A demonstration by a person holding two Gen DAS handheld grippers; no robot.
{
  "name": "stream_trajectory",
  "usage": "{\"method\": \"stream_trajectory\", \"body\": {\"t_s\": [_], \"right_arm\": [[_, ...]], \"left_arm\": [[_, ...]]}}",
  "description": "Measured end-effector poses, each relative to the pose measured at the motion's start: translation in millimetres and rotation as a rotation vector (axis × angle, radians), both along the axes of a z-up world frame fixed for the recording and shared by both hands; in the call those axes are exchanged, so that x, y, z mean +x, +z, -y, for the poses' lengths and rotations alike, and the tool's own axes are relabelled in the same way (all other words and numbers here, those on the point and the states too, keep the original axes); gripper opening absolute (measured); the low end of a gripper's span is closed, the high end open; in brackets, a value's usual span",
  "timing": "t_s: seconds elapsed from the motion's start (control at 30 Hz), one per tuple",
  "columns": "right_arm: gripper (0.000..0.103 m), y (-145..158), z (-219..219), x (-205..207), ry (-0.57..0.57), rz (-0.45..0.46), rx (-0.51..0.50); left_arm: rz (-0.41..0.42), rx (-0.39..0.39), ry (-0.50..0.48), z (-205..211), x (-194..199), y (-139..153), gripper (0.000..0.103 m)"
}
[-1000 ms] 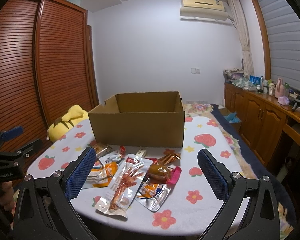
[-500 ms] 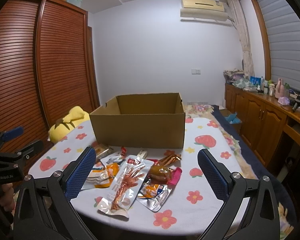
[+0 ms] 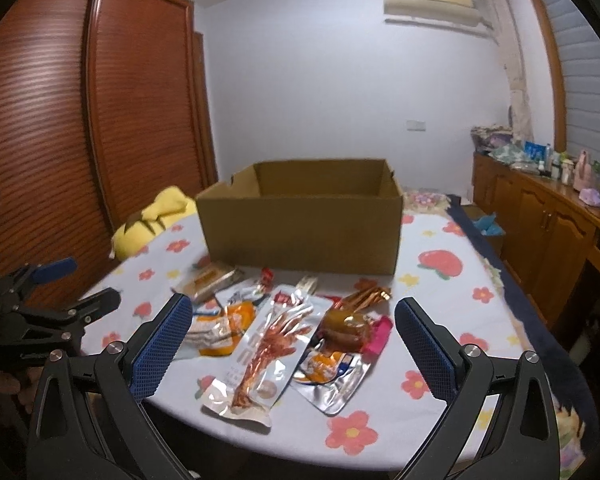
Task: Organize snacks
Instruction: 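Grasp the orange-and-white chicken-feet packet with the left tool while the right tool approaches the white packet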
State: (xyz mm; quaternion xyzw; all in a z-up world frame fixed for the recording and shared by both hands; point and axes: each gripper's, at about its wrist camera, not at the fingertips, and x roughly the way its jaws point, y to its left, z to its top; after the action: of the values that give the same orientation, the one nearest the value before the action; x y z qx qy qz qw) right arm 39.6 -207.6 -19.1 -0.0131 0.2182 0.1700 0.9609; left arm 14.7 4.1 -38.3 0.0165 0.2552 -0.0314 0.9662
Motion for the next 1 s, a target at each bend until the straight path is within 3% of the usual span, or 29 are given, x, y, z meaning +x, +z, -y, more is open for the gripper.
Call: {"method": "stream_trajectory", "body": {"t_s": [0.37,0.73,1.0], "right_arm": [[0.082,-42.1,-26.8,31.3,0.123,-0.160,-0.043],[0.082,-70.9,-41.3,65.0,0.161,-0.306,-0.077],[0.082,-86.1,-48.4,86.5,0.166,-0.369,-0.118]], "left_arm": [[-0.072,0.007,-0.046,-12.4,19.6,-23.2,0.102],[-0.127,0.017,-0.105,-15.4,43.0,-36.9,0.102],[-0.193,-0.008,-0.181,-16.7,62.2,-48.8,0.095]]}}
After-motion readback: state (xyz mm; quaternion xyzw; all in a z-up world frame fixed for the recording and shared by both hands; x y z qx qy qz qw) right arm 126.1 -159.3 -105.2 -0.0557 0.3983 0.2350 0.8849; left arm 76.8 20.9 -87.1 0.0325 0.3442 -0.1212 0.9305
